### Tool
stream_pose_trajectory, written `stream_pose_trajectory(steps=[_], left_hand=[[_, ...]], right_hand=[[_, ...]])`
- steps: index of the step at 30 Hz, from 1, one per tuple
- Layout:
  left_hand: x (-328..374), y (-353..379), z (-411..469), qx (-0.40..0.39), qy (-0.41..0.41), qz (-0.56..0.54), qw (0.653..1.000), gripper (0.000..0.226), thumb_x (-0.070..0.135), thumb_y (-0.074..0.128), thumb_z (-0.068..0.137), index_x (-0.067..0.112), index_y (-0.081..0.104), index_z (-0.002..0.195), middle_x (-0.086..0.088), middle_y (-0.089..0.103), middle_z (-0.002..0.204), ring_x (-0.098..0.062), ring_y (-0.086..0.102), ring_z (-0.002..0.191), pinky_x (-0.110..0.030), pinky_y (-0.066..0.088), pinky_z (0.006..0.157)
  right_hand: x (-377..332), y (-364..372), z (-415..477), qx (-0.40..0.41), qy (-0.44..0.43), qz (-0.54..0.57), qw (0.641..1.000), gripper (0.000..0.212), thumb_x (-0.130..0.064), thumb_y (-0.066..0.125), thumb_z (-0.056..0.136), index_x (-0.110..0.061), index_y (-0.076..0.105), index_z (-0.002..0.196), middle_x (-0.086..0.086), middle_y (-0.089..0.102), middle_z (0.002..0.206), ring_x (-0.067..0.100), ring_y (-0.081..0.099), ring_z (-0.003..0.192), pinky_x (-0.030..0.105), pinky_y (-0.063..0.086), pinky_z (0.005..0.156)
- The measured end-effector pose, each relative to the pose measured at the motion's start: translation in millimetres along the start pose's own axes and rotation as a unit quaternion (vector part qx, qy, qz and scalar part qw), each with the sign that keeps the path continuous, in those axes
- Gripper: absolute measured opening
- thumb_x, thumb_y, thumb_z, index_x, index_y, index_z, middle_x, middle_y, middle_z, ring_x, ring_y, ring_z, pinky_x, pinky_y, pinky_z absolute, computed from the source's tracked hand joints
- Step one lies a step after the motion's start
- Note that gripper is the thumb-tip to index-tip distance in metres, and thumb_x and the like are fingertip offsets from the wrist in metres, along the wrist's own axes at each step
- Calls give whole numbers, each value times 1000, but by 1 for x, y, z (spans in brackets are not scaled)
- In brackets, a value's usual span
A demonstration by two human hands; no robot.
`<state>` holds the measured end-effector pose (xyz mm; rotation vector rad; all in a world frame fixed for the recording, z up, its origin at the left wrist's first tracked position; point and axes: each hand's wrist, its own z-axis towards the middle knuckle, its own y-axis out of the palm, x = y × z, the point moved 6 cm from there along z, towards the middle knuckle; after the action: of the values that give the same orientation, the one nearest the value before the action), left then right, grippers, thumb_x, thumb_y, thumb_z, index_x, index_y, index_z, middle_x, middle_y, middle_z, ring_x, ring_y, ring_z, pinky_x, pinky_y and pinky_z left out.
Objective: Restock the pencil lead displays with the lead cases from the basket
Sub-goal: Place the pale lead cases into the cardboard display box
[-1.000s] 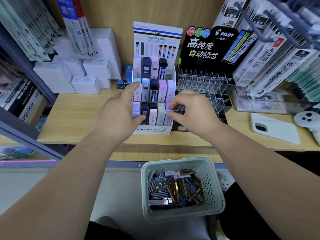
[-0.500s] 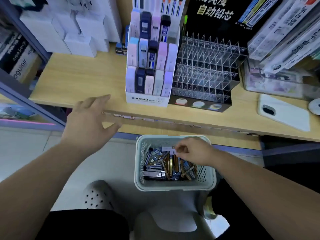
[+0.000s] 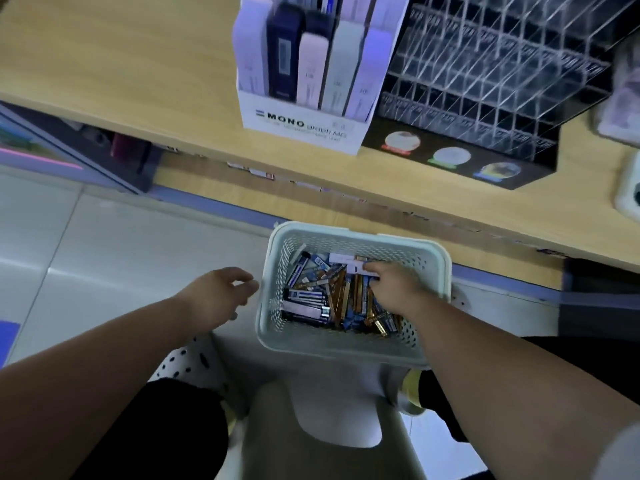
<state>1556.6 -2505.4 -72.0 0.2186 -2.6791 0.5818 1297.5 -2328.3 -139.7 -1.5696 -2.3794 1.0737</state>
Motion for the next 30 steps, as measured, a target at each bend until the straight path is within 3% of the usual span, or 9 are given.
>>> stream_pose_trajectory(steps=[6, 9, 11, 15, 18, 22, 26, 30], left_hand=[[10, 14, 23, 2, 60, 12, 998, 29, 36, 57, 98, 11, 65, 87, -7, 72, 79, -18, 71, 73, -26, 43, 56], [7, 10, 24, -15, 55, -12, 998, 29, 38, 61, 96, 10, 67, 88, -8, 72, 80, -20, 71, 75, -26, 40, 56], [6, 12, 24, -24, 54, -22, 998, 28, 41, 61, 95, 14, 68, 90, -5, 72, 81, -18, 71, 76, -28, 43, 61], [1, 16, 23, -26, 58, -45, 997, 28, 42, 61, 95, 16, 68, 92, -4, 72, 84, -19, 71, 78, -32, 47, 68], [1, 16, 24, -23, 61, -51, 997, 27, 42, 60, 95, 18, 69, 91, -2, 72, 84, -18, 71, 78, -30, 47, 68], [2, 16, 24, -22, 62, -53, 996, 25, 41, 60, 96, 19, 70, 90, 1, 72, 83, -18, 70, 79, -28, 45, 64], [1, 17, 23, -25, 61, -62, 996, 28, 41, 59, 97, 16, 69, 87, 1, 72, 83, -20, 69, 81, -28, 44, 63], [0, 16, 22, -22, 62, -67, 996, 29, 41, 59, 97, 19, 69, 83, 2, 71, 80, -20, 69, 80, -28, 44, 63]], right_hand=[[10, 2, 18, 18, -35, -39, 998, 56, 2, 43, 101, -30, 54, 144, 6, 52, 150, 17, 61, 66, 27, 49, 54], [2, 6, 23, 31, -65, -93, 993, 60, 6, 46, 95, -23, 53, 146, 5, 54, 144, 25, 57, 115, 34, 49, 95], [-2, 13, 27, 27, -64, -121, 990, 61, 5, 47, 92, -21, 52, 147, 6, 55, 139, 29, 47, 126, 40, 43, 106], [1, 22, 30, 65, -49, -93, 992, 54, -1, 55, 95, -21, 55, 145, 5, 57, 127, 30, 53, 119, 37, 47, 101], [2, 28, 29, 70, -36, -53, 995, 48, -11, 54, 101, -20, 51, 148, 7, 52, 130, 32, 58, 109, 35, 49, 93], [-1, 29, 28, 103, -29, -56, 993, 46, -26, 54, 102, -18, 51, 148, 9, 51, 135, 33, 53, 118, 39, 46, 103], [-1, 32, 22, 128, -11, -86, 988, 38, -34, 67, 94, -19, 69, 128, 5, 52, 127, 32, 43, 120, 39, 38, 100], [-2, 34, 19, 125, -11, -118, 985, 30, -40, 72, 89, -25, 69, 115, -1, 48, 128, 29, 41, 122, 41, 33, 99]])
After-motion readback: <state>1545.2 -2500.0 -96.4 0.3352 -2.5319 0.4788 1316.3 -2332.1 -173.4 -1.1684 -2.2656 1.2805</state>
